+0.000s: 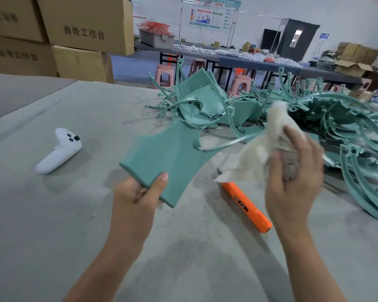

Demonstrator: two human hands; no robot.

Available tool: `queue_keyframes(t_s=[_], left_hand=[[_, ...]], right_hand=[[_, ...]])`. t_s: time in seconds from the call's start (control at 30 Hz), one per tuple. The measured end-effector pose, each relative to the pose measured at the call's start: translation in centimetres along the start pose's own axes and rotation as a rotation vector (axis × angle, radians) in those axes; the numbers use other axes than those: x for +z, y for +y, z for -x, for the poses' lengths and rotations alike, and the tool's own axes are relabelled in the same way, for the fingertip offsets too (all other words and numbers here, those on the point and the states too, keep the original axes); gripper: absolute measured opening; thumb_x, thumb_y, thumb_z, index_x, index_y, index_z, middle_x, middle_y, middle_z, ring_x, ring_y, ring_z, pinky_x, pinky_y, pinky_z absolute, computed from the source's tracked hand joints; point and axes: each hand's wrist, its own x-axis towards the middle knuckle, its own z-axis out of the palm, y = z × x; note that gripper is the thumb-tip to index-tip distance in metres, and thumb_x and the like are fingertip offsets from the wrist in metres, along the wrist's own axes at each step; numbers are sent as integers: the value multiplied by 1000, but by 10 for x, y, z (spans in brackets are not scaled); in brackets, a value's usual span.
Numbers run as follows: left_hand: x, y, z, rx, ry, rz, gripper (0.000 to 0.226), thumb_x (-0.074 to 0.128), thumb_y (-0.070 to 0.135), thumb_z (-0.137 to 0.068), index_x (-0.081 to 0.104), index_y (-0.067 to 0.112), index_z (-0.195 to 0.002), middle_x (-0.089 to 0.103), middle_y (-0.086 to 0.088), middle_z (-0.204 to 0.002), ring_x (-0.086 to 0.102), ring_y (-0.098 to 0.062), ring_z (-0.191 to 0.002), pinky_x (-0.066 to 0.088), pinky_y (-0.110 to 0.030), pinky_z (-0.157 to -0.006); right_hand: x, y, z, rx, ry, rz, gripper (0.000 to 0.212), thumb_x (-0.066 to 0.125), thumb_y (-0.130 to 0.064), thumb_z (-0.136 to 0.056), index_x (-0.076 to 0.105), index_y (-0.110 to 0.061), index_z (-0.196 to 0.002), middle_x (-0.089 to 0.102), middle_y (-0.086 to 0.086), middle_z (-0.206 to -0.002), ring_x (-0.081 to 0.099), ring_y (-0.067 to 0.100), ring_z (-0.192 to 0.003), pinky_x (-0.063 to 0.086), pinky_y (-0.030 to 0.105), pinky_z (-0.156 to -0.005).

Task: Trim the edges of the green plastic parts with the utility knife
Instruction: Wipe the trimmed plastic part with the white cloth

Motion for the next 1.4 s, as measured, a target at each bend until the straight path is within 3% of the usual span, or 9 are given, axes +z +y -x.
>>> queue_keyframes(t_s=[0.17,0.3,0.4,0.57,0.73,0.97,1.13,1.3,1.4], left_hand=[[4,1,10,194,-31,-290,36,63,49,-73,62,14,-83,67,-18,-78,63,-32,-64,52,-56,-63],[4,0,8,136,38,-256,6,67,34,-80,69,29,-77,72,-8,-77,68,-37,-74,57,-57,-65],[5,2,1,11,92,-20,25,67,13,-88,75,35,-78,76,3,-86,73,-24,-80,60,-37,-61],[-1,8,-2,-221,90,312,21,60,7,-89,76,19,-83,76,-3,-91,74,-18,-77,57,-29,-54],[-2,9,-4,-304,47,406,15,60,8,-86,69,13,-96,75,-5,-94,73,-17,-76,57,-29,-55],[-3,9,-2,-250,-31,327,23,68,19,-69,75,12,-90,75,-6,-96,73,-20,-80,57,-32,-57],[-3,11,3,-101,-93,96,17,68,23,-74,77,27,-87,75,-3,-96,72,-25,-85,57,-40,-66],[-2,14,6,-41,-122,21,15,67,23,-74,77,21,-85,76,-5,-92,72,-29,-84,59,-43,-70],[-2,15,7,-11,-141,1,13,66,22,-75,76,18,-83,76,-4,-89,72,-24,-82,59,-32,-66]], right_hand=[[30,-27,18,-93,-501,-38,34,68,-3,-91,64,0,-124,64,13,-123,56,26,-110,41,29,-102],[22,-37,22,244,-354,-458,18,66,-9,-91,70,-21,-102,69,-11,-89,62,10,-76,48,23,-67],[7,-42,18,530,-178,-854,20,59,-13,-79,73,-27,-75,61,-12,-68,47,6,-57,35,17,-50],[-6,-31,3,773,105,-939,32,46,-4,-68,66,-21,-50,57,-10,-58,40,3,-53,31,17,-49],[-8,-17,2,920,101,-935,23,51,-13,-69,64,-21,-53,48,-6,-60,32,11,-57,20,30,-56],[-6,-28,9,462,-199,-588,13,66,-14,-86,75,-23,-88,68,-12,-70,56,0,-60,42,12,-56],[6,-23,21,275,-393,-199,37,73,-25,-90,66,-39,-123,45,9,-50,29,19,-44,26,28,-44],[3,-23,17,304,-365,-170,22,75,-12,-87,74,-32,-98,69,-24,-79,65,2,-71,41,7,-63],[2,-22,14,358,-375,-275,23,74,-2,-85,76,-25,-86,73,-19,-81,68,-3,-82,43,6,-74]])
